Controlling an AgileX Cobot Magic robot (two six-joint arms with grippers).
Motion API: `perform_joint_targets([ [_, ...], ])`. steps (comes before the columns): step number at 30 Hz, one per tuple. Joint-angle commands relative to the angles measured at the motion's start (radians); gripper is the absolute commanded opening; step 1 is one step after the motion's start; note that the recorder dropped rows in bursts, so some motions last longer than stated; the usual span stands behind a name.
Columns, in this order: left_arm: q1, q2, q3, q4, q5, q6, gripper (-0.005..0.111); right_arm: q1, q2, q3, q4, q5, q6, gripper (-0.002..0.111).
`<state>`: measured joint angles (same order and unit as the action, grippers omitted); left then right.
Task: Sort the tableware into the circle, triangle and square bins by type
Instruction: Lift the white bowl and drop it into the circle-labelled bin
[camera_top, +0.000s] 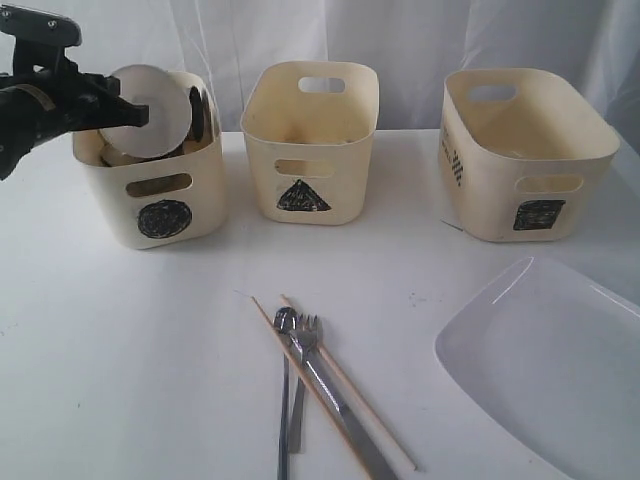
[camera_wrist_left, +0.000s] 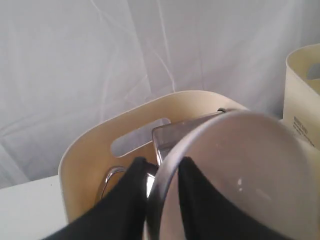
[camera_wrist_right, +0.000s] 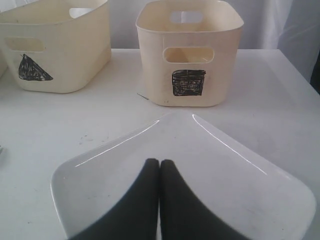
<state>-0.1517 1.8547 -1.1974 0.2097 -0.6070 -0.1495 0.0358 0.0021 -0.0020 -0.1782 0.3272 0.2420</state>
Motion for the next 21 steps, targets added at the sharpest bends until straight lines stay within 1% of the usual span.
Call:
perform_joint_targets([
  [1, 0.0, -0.038, -0.007, 0.016, -0.006, -0.094, 0.048, 0.003, -0.002, 0.002, -0.001, -0.013, -0.001, 0.0],
  [4, 0.0, -0.08, -0.007, 0.028, 0.027, -0.1, 0.055, 0.003, -0.002, 0.002, -0.001, -0.013, -0.001, 0.0],
  [6, 0.0, -0.113, -0.007, 0.034, 0.073, -0.1, 0.057, 0.003, -0.002, 0.002, -0.001, -0.013, -0.001, 0.0],
  [8, 0.0, -0.156, -0.007, 0.037, 0.157, -0.114, 0.057, 0.003, -0.002, 0.002, -0.001, -0.013, -0.001, 0.0],
  [10, 0.0, -0.215, -0.007, 0.037, 0.328, -0.148, 0.056, 0.003, -0.002, 0.002, -0.001, -0.013, -0.001, 0.0],
  [12, 0.0, -0.279, -0.007, 0.034, 0.543, -0.185, 0.056, 0.003, -0.002, 0.002, -0.001, -0.013, -0.001, 0.0],
  [14, 0.0, -0.334, -0.007, 0.03, 0.805, -0.235, 0.056, 0.003, -0.002, 0.002, -0.001, -0.013, -0.001, 0.0],
  [16, 0.0, -0.363, -0.007, 0.03, 1.036, -0.244, 0.053, 0.003, -0.002, 0.002, -0.001, -0.013, -0.001, 0.0],
  [17, 0.0, -0.374, -0.002, 0.03, 1.123, -0.231, 0.05, 0.003, -0.002, 0.002, -0.001, -0.013, -0.001, 0.0],
  [19, 0.0, -0.396, 0.025, 0.03, 1.226, -0.179, 0.04, 0.003, -0.002, 0.002, -0.001, -0.013, -0.001, 0.0],
  [21, 0.0, -0.424, 0.07, 0.03, 1.285, -0.14, 0.027, 0.003, -0.002, 0.002, -0.001, -0.013, -0.001, 0.0],
])
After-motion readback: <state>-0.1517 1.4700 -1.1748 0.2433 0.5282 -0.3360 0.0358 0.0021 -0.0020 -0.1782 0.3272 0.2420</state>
